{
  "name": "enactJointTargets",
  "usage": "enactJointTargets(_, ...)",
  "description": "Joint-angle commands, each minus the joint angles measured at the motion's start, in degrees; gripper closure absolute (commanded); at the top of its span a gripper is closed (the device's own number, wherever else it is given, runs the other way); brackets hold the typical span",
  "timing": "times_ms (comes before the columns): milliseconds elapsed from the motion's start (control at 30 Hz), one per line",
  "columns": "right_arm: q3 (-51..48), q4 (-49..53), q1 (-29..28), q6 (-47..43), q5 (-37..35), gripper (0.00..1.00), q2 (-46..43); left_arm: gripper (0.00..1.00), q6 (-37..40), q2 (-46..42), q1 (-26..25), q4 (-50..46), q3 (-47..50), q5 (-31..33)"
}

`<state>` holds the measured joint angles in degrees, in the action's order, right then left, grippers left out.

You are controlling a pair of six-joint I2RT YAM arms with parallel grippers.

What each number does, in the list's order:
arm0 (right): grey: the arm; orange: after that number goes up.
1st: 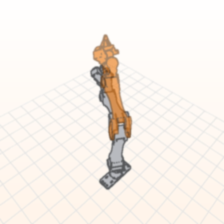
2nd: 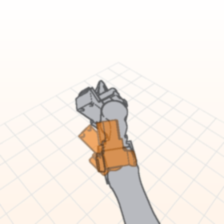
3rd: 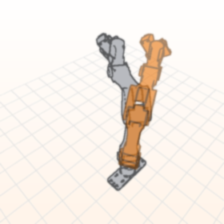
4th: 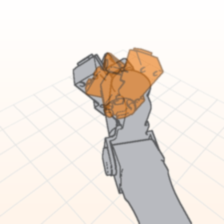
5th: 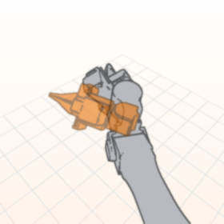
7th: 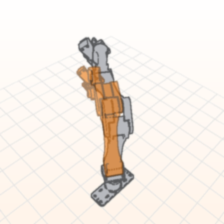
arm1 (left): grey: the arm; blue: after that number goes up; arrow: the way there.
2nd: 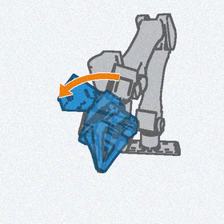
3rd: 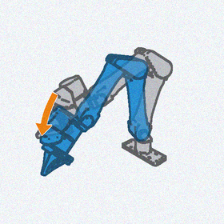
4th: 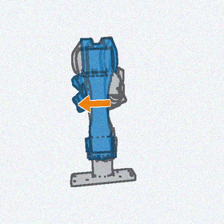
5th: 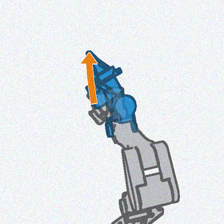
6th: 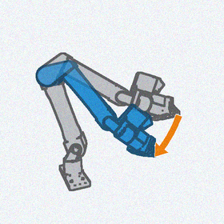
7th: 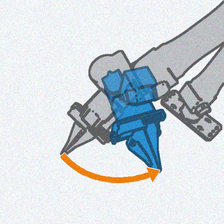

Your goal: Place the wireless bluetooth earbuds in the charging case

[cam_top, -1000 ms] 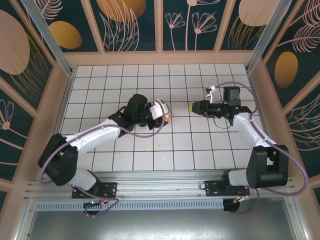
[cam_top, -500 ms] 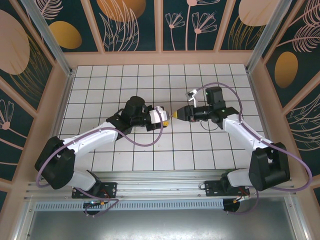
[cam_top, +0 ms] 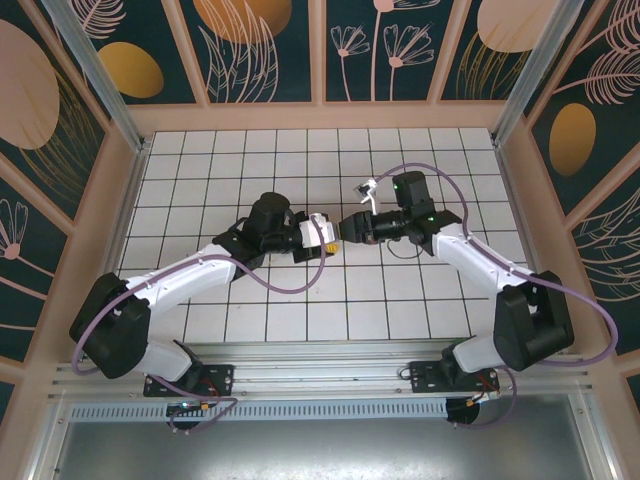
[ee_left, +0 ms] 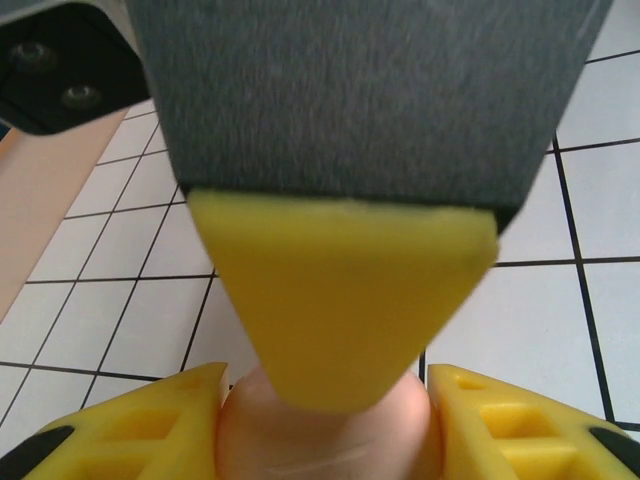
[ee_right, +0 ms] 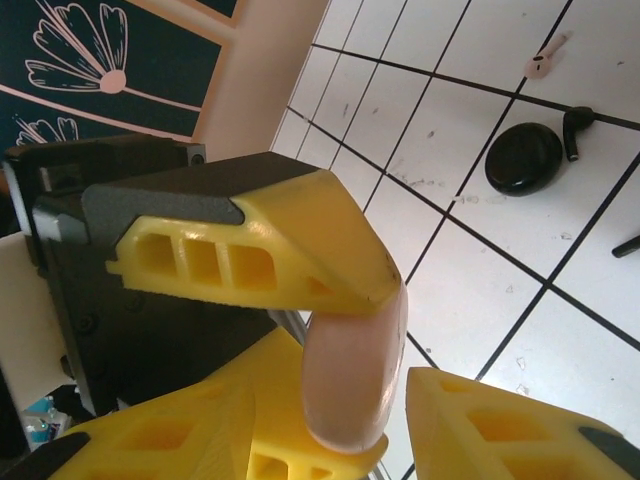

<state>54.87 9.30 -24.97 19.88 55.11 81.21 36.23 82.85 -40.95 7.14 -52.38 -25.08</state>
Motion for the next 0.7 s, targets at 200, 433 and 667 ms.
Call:
enactJointTargets(200,2.6,-0.2,-1.7,-0.9,-1.6,0.61,1.8,0.69,-0.5,-0.9,-0.5,2.2,-1.1,-1.5)
enactJointTargets(433,2.8,0.2,-1.9,-1.8,-2.9,0.72,1.7,0.68,-0.9,-1.0,-0.6,2.3,-1.5,-1.6)
enactJointTargets(667,2.4,1.3,-1.9,-5.6,-6.4,0.77,-0.9,0.4,-1.5,-0.6,-0.6,-0.7,-3.0,-0.6)
